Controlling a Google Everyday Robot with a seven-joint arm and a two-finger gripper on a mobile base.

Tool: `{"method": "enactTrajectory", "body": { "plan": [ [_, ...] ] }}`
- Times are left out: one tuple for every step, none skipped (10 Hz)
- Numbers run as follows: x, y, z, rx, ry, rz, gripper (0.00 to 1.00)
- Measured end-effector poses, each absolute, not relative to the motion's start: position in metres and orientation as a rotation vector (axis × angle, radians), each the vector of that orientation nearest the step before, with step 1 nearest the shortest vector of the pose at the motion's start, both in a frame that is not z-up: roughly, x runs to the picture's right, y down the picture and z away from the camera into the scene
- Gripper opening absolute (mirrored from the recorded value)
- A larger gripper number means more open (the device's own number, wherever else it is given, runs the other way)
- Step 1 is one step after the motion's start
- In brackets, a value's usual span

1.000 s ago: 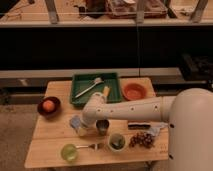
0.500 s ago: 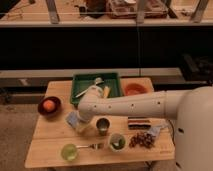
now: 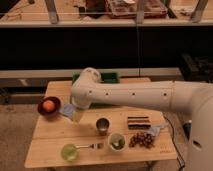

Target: Place sponge in tray

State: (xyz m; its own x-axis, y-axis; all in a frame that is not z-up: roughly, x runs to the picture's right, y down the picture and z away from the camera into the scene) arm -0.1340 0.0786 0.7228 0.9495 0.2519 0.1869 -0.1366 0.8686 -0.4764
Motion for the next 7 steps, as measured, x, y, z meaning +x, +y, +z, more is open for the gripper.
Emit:
{"method": "enactTrajectory", "body": {
  "plan": [
    [-0.133,0.061,0.726,-0.475,-0.255,0.184,0.0],
    [-0.132,0.045,0.736,-0.48,-0.263,0.176,0.0],
    [-0.132,0.03,0.749,-0.492,-0.283,0.174,0.0],
    [-0.131,0.02,0.76,-0.503,-0.302,0.178,0.0],
    [-0.127,0.005,0.775,-0.514,-0.321,0.192,0.0],
    [-0.125,-0.009,0.793,-0.525,-0.335,0.199,0.0],
    [-0.124,-0.017,0.804,-0.533,-0.333,0.196,0.0]
  ]
}}
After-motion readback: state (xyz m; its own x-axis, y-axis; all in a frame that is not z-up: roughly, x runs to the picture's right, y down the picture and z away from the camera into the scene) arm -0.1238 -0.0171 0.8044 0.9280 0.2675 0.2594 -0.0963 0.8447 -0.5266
